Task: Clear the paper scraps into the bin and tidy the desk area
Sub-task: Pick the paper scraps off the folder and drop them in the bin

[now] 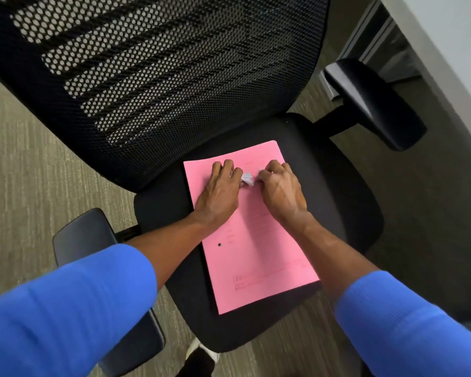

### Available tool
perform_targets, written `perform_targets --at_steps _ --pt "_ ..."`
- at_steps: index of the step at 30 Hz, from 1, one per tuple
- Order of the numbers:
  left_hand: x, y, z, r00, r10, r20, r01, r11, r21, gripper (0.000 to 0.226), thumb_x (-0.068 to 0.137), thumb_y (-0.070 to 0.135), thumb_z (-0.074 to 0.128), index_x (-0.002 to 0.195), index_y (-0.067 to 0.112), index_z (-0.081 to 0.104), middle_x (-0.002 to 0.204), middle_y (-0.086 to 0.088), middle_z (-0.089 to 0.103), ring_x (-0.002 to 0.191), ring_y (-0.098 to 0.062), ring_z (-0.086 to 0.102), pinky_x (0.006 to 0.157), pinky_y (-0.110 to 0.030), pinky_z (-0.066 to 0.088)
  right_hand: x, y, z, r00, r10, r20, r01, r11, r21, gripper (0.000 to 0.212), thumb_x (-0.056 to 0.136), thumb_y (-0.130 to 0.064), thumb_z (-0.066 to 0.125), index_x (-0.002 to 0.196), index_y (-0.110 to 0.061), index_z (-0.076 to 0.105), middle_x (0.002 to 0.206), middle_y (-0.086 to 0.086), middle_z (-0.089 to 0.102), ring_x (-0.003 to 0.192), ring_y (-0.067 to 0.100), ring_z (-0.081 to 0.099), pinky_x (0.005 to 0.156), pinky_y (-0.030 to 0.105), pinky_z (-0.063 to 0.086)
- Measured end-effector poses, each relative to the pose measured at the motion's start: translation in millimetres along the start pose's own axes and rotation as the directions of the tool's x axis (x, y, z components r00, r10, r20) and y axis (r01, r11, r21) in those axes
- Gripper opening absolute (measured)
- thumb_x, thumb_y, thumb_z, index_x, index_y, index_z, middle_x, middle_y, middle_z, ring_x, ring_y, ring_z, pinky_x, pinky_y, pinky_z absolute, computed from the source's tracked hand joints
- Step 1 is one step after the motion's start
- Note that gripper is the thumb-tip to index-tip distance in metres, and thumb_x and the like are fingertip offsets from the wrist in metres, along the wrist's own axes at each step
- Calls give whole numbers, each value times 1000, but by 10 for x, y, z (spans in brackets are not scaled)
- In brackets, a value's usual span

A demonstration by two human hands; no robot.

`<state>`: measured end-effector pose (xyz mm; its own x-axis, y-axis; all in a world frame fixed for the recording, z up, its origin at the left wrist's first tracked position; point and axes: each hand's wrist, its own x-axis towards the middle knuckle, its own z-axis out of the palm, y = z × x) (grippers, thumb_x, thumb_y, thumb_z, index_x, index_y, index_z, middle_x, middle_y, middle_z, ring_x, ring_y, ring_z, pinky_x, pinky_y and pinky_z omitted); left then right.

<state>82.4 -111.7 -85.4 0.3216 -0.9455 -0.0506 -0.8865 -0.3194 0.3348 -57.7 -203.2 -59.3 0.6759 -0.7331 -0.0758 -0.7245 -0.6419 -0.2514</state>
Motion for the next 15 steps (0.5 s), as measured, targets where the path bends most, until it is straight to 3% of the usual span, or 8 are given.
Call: perform_targets --at_steps 5,9,15 --pt "-158 223 8 1000 2 -9 -3 997 -71 19 104 4 55 119 12 64 126 -7 56 113 -25 53 94 -39 51 -247 109 -10 983 176 -56 -157 955 253 16 95 -6 70 104 -9 83 107 8 70 96 26 66 80 34 56" --pt "-305 493 39 1000 28 -11 -29 994 -107 18 105 4 55 119 10 64 122 -8 59 110 -25 54 86 -34 46 -561 257 -69 903 423 -73 -341 810 476 16 90 -9 79 103 -14 86 105 -1 71 87 4 60 71 2 37" --pt "-600 1104 166 994 111 -23 -113 978 -174 18 103 1 56 115 6 69 113 -13 65 103 -29 61 83 -35 50 -1322 590 -119 772 634 -45 -472 619 627 14 89 -12 83 100 -20 86 99 -11 68 85 -7 61 73 -6 41"
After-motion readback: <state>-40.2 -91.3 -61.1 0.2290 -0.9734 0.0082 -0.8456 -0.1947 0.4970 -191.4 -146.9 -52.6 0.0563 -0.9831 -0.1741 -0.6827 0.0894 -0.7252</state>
